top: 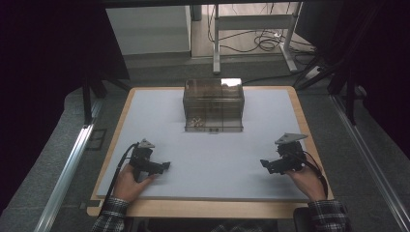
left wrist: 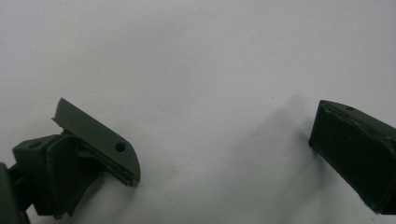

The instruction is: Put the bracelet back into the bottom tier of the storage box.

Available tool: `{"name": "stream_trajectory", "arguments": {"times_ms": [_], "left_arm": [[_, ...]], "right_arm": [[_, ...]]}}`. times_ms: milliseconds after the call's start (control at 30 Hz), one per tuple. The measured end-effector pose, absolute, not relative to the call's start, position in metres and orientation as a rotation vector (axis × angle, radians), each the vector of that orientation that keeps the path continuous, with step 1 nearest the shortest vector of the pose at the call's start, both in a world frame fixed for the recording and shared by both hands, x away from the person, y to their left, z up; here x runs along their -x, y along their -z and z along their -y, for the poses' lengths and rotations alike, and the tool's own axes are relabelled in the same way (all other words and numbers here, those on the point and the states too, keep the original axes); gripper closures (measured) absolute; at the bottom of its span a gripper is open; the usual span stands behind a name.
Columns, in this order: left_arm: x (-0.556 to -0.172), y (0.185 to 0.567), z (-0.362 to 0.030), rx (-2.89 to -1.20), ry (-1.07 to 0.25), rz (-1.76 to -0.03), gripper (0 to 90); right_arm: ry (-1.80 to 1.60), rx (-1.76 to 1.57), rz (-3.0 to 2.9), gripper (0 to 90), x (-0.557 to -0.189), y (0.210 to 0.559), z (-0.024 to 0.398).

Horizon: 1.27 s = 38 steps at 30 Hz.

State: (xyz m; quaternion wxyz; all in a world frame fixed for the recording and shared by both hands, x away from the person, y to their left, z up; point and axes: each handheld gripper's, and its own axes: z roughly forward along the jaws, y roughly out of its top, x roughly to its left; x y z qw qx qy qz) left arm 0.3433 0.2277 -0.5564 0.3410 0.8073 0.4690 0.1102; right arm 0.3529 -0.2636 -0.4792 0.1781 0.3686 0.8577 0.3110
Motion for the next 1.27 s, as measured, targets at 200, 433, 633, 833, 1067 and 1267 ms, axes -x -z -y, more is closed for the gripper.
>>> {"name": "stream_trajectory", "arguments": {"times_ms": [200,433,633,833,1067,1267], "left_arm": [[-0.343,0.556,-0.228,-2.100,-0.287,-1.220,0.0],[-0.343,0.556,-0.228,-2.100,-0.286,-1.220,0.0],[-0.343,0.556,-0.228,-2.100,-0.286,-1.220,0.0],[-0.343,0.556,-0.228,-2.100,-0.286,-1.220,0.0],[-0.344,0.556,-0.228,-2.099,-0.285,-1.220,0.0],[-0.343,0.557,-0.227,-2.094,-0.286,-1.223,0.0]], "right_arm": [[-0.872,-1.058,-2.427,1.3,-0.348,0.485,0.274],[-0.876,-1.085,-2.427,0.4,-0.343,0.493,0.281],[-0.836,-1.093,-2.437,0.1,-0.339,0.502,0.288],[-0.809,-1.102,-2.450,0.1,-0.336,0.510,0.296],[-0.800,-1.129,-2.485,0.0,-0.337,0.520,0.302],[-0.804,-1.122,-2.481,0.0,-0.336,0.522,0.303]]}}
